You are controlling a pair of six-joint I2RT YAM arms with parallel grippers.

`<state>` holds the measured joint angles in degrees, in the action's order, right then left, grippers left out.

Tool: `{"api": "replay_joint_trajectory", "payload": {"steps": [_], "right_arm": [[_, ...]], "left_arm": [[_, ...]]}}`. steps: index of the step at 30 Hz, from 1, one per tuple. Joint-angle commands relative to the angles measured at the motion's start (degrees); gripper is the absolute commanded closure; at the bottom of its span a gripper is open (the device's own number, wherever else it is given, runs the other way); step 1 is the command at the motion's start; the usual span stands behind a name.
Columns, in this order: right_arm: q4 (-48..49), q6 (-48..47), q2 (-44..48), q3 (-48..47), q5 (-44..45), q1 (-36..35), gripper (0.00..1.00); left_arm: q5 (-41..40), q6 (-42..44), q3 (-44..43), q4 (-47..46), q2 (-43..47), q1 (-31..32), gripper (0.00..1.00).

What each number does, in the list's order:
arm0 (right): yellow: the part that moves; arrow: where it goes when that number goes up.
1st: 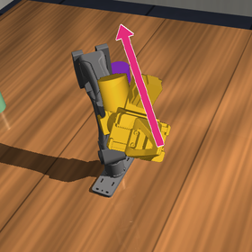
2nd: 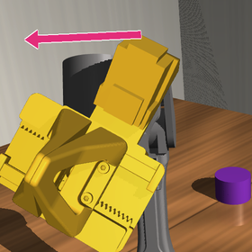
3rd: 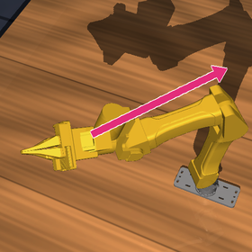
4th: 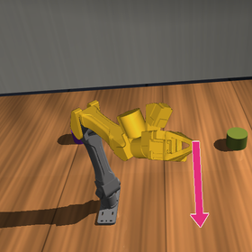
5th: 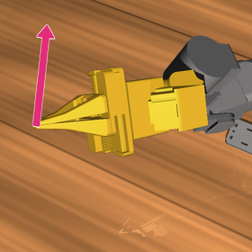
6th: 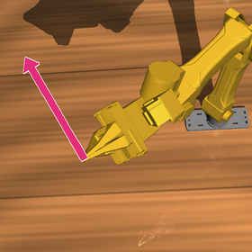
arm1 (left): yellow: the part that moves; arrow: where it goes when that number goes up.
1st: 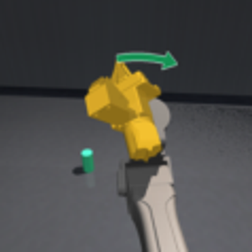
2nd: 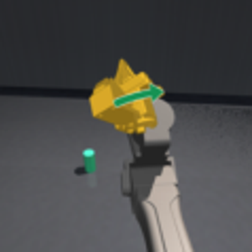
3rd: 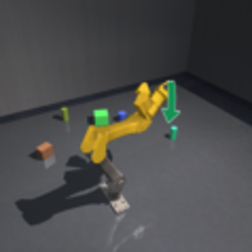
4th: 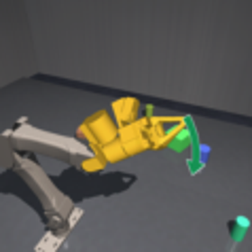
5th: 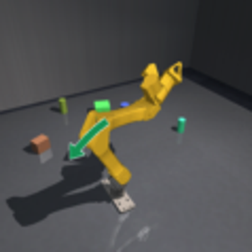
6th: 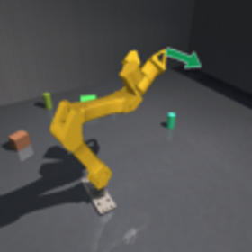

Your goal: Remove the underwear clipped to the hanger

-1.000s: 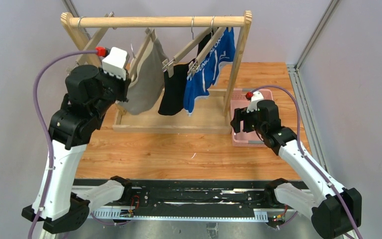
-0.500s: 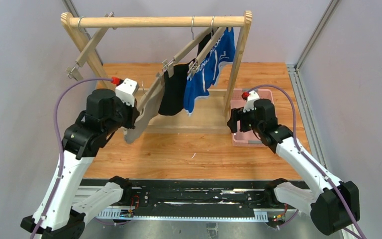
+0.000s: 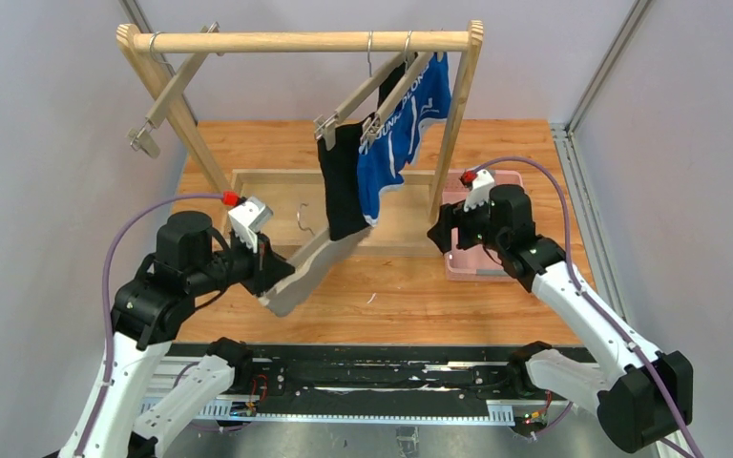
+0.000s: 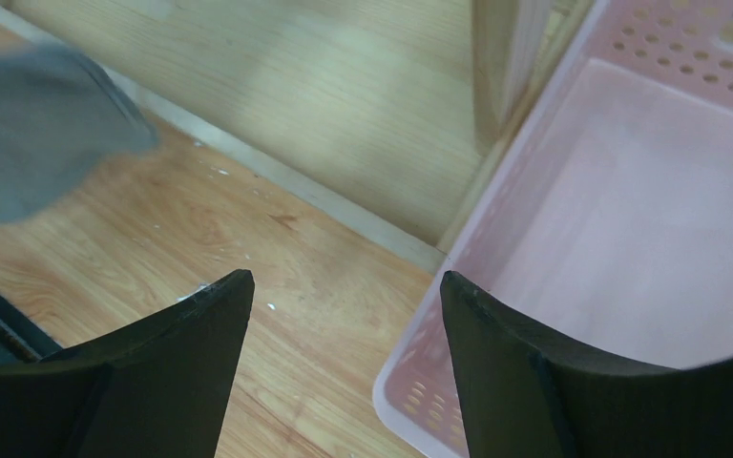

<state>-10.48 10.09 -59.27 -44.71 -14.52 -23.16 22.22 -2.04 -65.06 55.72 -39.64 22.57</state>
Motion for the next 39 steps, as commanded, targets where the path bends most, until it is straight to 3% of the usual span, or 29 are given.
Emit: {"api": "replay_joint_trajectory", "payload": {"steps": [1, 7, 13, 17, 27, 32, 39], "right_arm": [[3.1, -0.3, -0.4, -5.1, -8.8, -0.9, 0.26], [3.7, -0.3, -2.0, -8.7, -19.4, -0.9, 0.27], [9.2, 2.0, -2.3, -8.6, -31.9, -0.9, 0.27], [11.3, 2.8, -2.8, -9.7, -38.3, -0.9, 0.27], [10.8, 1.6, -0.8, -9.6, -39.9, -0.9, 0.27], [10.5, 0.9, 0.9, -9.3, -40.2, -0.8, 0.25], [11.6, 0.9, -0.9, -10.7, -39.4, 0.0, 0.22]], "left_arm": [[16.8, -4.1, 4.3, -0.3, 2.0, -0.3, 1.0], [19.7, -6.2, 8.8, -0.3, 4.2, -0.3, 1.0], [19.3, -2.7, 8.0, -0.3, 2.1, -0.2, 1.0], [27.5, 0.0, 8.2, -0.3, -0.1, -0.3, 1.0], [26.7, 0.2, 7.5, -9.6, -3.8, -0.3, 1.0], [26.5, 4.2, 6.5, -15.4, -9.3, -0.2, 1.0], [30.0, 13.8, 3.2, -15.3, -14.5, -0.3, 1.0]]}}
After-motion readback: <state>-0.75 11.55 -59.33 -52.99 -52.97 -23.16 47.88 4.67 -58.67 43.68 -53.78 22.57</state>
